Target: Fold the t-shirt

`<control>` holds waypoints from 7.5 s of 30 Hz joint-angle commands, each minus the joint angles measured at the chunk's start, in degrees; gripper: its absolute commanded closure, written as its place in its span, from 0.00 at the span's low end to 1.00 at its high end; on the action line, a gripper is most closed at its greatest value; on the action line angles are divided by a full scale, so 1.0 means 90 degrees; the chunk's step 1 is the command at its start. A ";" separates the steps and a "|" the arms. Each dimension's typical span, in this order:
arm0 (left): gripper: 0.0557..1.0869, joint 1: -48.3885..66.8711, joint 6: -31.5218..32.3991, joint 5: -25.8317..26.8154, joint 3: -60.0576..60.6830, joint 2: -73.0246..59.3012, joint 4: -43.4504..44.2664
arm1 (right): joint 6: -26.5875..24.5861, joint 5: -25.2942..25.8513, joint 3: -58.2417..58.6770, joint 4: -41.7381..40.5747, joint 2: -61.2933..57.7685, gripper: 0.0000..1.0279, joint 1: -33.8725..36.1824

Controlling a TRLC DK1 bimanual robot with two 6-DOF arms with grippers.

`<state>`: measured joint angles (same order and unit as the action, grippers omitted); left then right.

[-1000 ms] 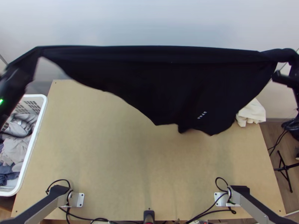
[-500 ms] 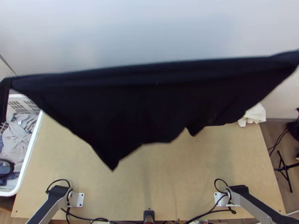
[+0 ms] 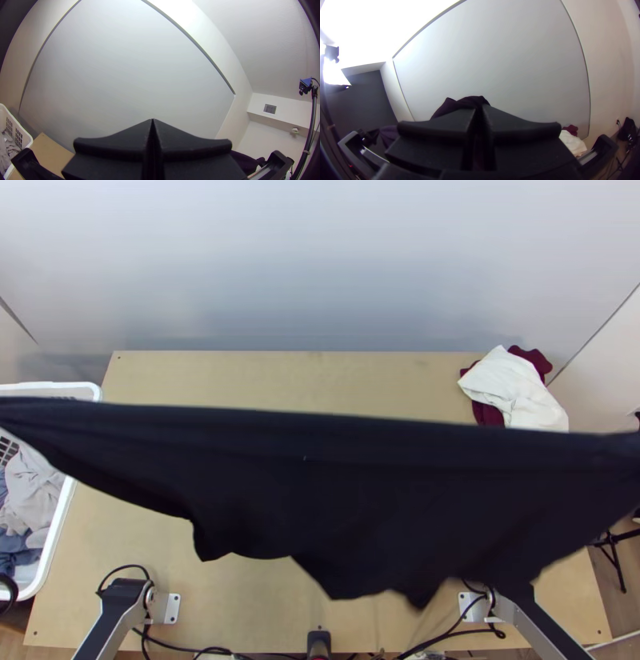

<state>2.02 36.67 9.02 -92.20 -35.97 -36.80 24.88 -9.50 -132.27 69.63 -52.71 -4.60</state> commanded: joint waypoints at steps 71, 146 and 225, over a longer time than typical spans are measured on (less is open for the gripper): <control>0.96 0.0088 -0.3693 -0.0846 0.4171 -0.6756 0.6217 | -0.1447 0.1612 0.6435 -0.4181 -0.4729 0.96 -0.1481; 0.06 -0.0557 -0.6437 0.1889 0.5850 -0.3904 -0.1800 | -0.3917 -0.0576 0.8993 0.1014 -0.0765 0.07 -0.4938; 0.96 0.0059 -0.5539 0.2299 0.4561 -0.4422 -0.1790 | -0.3947 0.1553 0.8202 -0.1056 -0.2415 0.95 -0.6247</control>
<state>6.94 -12.84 29.61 -47.57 -75.31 -51.22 -8.91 3.99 -48.14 57.93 -75.05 -64.49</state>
